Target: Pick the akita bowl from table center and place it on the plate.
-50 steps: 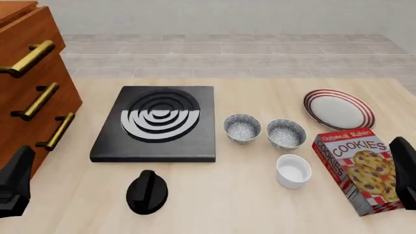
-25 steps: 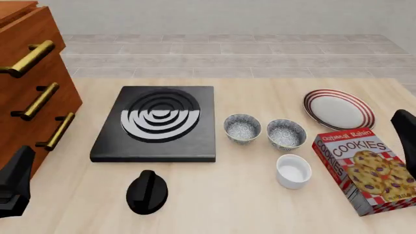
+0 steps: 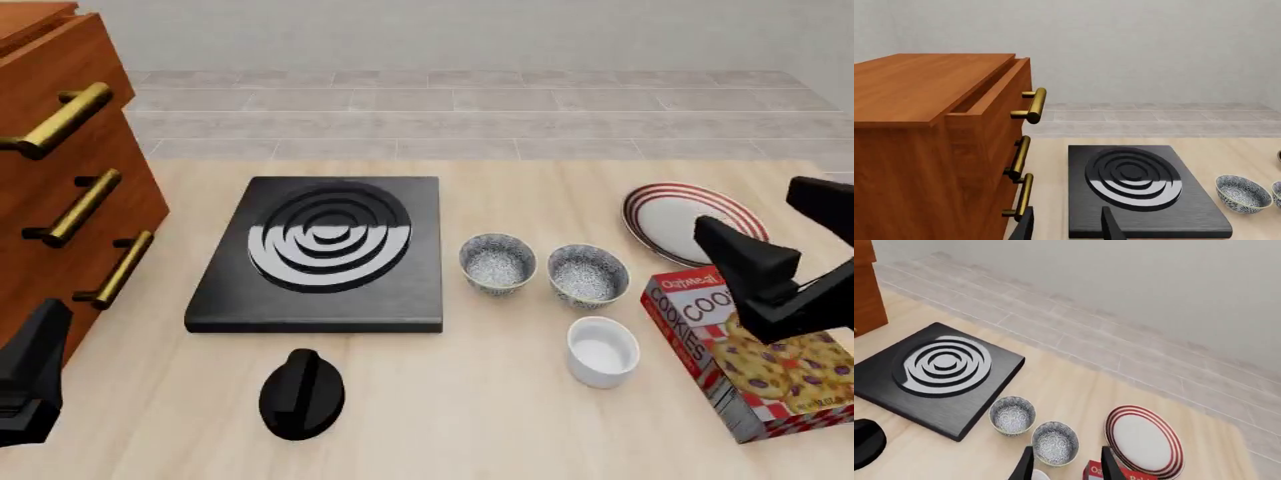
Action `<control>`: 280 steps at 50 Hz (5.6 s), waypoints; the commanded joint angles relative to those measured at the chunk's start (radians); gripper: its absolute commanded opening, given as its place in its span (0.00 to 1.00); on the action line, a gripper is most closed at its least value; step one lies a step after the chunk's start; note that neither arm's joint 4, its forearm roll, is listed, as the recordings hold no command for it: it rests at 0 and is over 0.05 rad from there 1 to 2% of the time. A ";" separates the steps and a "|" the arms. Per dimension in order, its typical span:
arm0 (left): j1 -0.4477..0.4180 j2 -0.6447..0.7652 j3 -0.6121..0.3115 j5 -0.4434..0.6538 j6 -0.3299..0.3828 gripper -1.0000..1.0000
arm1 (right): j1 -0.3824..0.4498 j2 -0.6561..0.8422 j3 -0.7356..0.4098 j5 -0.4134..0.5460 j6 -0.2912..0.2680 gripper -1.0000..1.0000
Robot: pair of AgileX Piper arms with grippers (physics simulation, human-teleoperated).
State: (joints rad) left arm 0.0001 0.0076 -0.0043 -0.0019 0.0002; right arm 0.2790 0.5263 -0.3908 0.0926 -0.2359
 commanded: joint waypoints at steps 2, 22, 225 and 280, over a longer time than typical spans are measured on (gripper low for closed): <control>0.000 0.000 0.000 0.000 0.000 1.00 | 0.047 0.093 -0.010 -0.022 -0.029 1.00; 0.000 0.000 0.000 0.000 0.000 1.00 | 0.094 0.204 -0.089 0.013 -0.089 1.00; 0.000 0.000 0.000 0.000 0.000 1.00 | 0.207 1.340 -0.581 0.051 -0.705 1.00; 0.000 0.000 0.000 0.000 0.000 1.00 | 0.234 1.353 -0.566 0.000 -0.746 0.00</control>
State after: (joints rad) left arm 0.0000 0.0077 -0.0043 -0.0019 0.0001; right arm 0.5046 1.8873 -0.9597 0.1089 -0.9690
